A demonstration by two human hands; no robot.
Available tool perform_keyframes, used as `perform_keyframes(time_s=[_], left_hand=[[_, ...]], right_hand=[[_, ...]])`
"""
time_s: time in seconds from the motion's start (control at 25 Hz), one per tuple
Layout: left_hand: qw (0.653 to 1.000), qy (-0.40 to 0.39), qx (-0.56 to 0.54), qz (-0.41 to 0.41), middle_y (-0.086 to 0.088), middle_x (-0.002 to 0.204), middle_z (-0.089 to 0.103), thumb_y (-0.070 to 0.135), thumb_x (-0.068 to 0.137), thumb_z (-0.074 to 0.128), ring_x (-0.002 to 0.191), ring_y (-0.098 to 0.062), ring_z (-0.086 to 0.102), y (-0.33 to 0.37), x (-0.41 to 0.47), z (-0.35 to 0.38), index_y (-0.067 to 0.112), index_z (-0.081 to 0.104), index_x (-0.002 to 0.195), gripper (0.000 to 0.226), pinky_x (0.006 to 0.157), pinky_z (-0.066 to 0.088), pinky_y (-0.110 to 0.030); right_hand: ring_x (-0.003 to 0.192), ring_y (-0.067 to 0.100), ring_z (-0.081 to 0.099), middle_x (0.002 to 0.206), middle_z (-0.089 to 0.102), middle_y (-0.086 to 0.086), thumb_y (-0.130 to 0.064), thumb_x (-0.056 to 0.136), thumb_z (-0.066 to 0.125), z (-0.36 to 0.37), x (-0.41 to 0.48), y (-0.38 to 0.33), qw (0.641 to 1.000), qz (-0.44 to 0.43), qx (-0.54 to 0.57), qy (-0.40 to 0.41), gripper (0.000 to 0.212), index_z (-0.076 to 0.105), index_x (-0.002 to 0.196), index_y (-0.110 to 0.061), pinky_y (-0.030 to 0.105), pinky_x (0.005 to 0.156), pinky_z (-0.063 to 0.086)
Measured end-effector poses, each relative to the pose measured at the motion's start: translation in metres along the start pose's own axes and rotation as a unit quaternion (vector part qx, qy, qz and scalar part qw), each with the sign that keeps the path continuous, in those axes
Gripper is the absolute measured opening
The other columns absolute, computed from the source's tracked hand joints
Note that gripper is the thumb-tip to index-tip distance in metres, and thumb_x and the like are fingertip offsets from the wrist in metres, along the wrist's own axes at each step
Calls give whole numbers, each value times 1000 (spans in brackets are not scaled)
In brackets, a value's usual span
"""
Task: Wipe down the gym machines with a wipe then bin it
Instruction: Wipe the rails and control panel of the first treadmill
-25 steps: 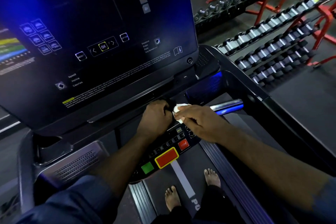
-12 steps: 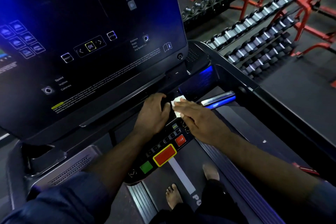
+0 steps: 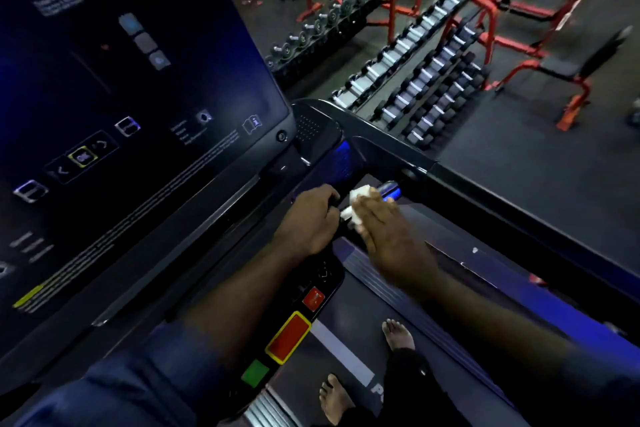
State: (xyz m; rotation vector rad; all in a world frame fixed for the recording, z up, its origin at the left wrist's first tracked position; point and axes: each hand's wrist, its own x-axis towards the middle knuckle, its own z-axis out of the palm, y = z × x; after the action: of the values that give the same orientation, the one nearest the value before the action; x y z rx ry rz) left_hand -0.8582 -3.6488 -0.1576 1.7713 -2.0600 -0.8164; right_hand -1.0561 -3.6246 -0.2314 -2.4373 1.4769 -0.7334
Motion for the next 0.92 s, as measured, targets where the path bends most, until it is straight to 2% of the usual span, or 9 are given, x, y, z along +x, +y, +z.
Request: perform_keyframes(time_s=[0.08, 0.2, 0.36, 0.4, 0.52, 0.6, 0.76, 0.84, 0.92], left_hand=[[999, -6, 16, -28, -8, 106, 73, 28, 89, 42, 101, -29, 66, 5, 5, 5, 17, 62, 110, 31, 90, 54, -44], [998, 2, 56, -39, -9, 105, 70, 29, 93, 44, 98, -32, 65, 6, 7, 10, 16, 59, 109, 25, 87, 54, -48], [994, -1, 103, -35, -9, 101, 66, 29, 99, 51, 95, -31, 62, 5, 12, 19, 15, 57, 105, 17, 82, 51, -46], [993, -2, 110, -31, -8, 97, 65, 30, 98, 51, 94, -31, 61, 6, 14, 21, 16, 56, 101, 16, 81, 50, -46], [994, -6, 97, -48, -4, 91, 64, 38, 92, 43, 89, -30, 60, 4, 12, 18, 20, 55, 92, 22, 77, 48, -46], [994, -5, 99, -44, -4, 90, 65, 39, 88, 36, 88, -30, 61, 4, 13, 19, 20, 56, 90, 27, 77, 49, -46], [990, 7, 136, -29, -6, 93, 67, 24, 92, 47, 90, -30, 62, 2, 15, 22, 17, 60, 96, 16, 80, 51, -45], [990, 13, 140, -24, -5, 94, 68, 19, 94, 51, 88, -28, 63, 3, 14, 22, 16, 62, 98, 12, 79, 52, -45], [989, 19, 144, -20, -6, 94, 69, 17, 95, 53, 87, -28, 63, 4, 15, 22, 15, 64, 99, 12, 77, 51, -43]], right_hand=[[151, 28, 37, 158, 46, 13, -14, 104, 50, 15, -5, -10, 997, -62, -23, -29, 49, 48, 151, -4, 48, 125, 28], [146, 26, 45, 156, 50, 10, -21, 110, 40, -4, 6, 13, 990, -119, -80, -11, 45, 50, 151, -7, 50, 122, 32], [147, 26, 44, 159, 46, 9, -21, 108, 46, -17, 11, 50, 990, 78, -107, 56, 49, 44, 155, -8, 54, 121, 30], [147, 29, 43, 159, 45, 13, -16, 106, 50, -3, 5, 44, 991, 80, -77, 78, 50, 44, 154, -4, 54, 121, 30], [152, 31, 36, 161, 40, 17, -3, 99, 55, 32, -12, -3, 996, -63, 43, 41, 55, 44, 153, 1, 50, 125, 27], [155, 28, 30, 165, 35, 14, -5, 103, 49, 25, -16, 3, 993, -90, 75, 18, 54, 39, 156, -3, 48, 126, 25], [157, 23, 22, 166, 31, 12, -6, 105, 36, 14, 3, 52, 986, 94, 120, 67, 51, 43, 155, -8, 37, 129, 16], [146, 28, 39, 157, 45, 17, 7, 99, 48, 25, 6, 37, 969, 136, 147, 145, 49, 56, 146, -5, 37, 125, 28], [132, 29, 48, 144, 54, 17, 6, 97, 57, 37, -9, 9, 969, 91, 170, 157, 45, 62, 140, -7, 46, 113, 44]])
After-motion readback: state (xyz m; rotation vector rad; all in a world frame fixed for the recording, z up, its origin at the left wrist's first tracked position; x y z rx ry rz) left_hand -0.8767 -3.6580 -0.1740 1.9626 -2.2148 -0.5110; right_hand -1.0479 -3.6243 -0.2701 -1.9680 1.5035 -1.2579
